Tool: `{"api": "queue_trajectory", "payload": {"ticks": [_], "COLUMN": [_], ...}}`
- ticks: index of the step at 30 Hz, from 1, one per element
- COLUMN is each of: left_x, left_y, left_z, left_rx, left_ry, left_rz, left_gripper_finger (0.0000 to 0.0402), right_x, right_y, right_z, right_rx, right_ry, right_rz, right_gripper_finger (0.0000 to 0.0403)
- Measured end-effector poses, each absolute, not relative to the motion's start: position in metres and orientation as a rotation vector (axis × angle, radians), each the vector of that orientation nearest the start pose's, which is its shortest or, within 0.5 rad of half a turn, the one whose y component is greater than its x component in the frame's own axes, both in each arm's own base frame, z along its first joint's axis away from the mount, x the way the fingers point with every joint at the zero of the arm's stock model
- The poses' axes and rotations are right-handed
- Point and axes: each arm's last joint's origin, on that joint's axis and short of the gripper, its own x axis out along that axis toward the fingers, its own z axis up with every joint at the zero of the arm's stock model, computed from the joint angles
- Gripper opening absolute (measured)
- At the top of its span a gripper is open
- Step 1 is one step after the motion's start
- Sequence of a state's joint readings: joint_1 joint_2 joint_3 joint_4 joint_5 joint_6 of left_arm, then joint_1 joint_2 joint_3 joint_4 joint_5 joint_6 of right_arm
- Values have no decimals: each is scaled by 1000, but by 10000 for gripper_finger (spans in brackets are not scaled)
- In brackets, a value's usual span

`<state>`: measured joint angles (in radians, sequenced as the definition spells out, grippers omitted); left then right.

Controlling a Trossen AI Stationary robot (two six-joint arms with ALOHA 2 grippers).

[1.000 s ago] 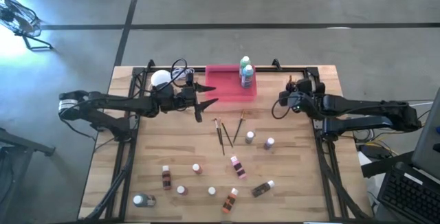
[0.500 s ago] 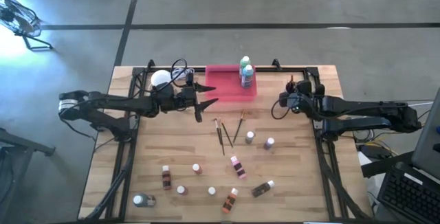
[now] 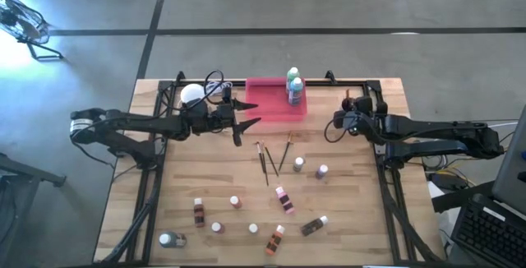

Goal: Pick & Place Paint Supplies
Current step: Put the black gold paint brush into the violet cup, then put the black silver paint brush into the violet cup

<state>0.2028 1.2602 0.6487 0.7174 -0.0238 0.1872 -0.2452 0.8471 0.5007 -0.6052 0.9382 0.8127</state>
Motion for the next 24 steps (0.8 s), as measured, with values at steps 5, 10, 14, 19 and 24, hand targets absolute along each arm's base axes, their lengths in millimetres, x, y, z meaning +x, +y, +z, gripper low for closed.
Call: {"api": "queue_trajectory", "payload": {"ticks": [5,10,14,19,24], "left_x": [265,265,265,265,265], "left_y": [55,55,55,55,55], "left_z": [274,274,274,274,274], "left_rx": [196,196,196,196,196], "left_ry": [-84,-84,-84,-84,-85], "left_rz": [236,236,235,235,235], "left_gripper_finger": [207,207,207,207,207], "right_x": [137,139,142,147,156], "right_y": [-59,-62,-63,-64,-64], "right_z": [216,232,246,274,301], "right_rx": [296,288,273,262,233], "right_ry": [404,335,322,264,224], "right_rz": [-1392,-1428,-1417,-1390,-1259], "right_gripper_finger": [120,146,169,187,191]}}
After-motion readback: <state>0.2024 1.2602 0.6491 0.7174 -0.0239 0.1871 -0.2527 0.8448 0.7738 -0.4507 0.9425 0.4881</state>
